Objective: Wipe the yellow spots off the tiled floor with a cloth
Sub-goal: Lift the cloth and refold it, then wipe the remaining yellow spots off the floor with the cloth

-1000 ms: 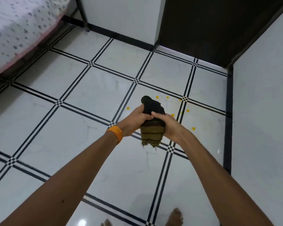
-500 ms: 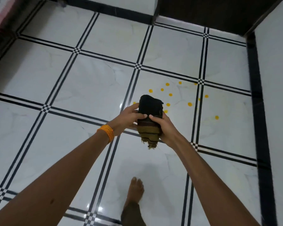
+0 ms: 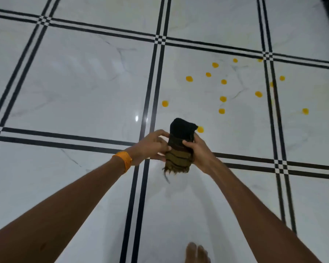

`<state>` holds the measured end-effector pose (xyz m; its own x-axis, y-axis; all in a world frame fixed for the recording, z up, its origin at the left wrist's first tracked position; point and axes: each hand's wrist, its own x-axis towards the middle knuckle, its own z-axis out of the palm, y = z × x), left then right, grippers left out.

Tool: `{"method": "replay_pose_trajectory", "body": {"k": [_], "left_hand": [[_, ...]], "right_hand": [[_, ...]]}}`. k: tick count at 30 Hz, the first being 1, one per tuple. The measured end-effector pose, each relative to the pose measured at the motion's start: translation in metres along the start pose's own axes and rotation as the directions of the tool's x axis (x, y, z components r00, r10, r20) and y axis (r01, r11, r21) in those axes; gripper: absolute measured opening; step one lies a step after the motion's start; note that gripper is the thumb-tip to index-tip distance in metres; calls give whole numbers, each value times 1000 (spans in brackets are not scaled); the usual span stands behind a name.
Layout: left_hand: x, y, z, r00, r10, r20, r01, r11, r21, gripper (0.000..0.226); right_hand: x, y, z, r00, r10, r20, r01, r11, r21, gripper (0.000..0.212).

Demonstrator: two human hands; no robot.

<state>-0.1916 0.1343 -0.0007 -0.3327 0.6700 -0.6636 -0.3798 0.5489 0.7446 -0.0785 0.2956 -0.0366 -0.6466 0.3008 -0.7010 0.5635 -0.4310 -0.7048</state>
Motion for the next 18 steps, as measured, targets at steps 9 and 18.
{"method": "replay_pose_trajectory", "body": {"k": [9,18], "left_hand": [[131,-77,-69,848,389,-360,-85,770,633,40],[216,-80,-143,687,678,-260,20,340,940,64]], "right_hand": [[129,34,-4,732,-556,-395,-26,556,-831,39],[210,68,35,634,-760,-145,1,188,-982,66]]}}
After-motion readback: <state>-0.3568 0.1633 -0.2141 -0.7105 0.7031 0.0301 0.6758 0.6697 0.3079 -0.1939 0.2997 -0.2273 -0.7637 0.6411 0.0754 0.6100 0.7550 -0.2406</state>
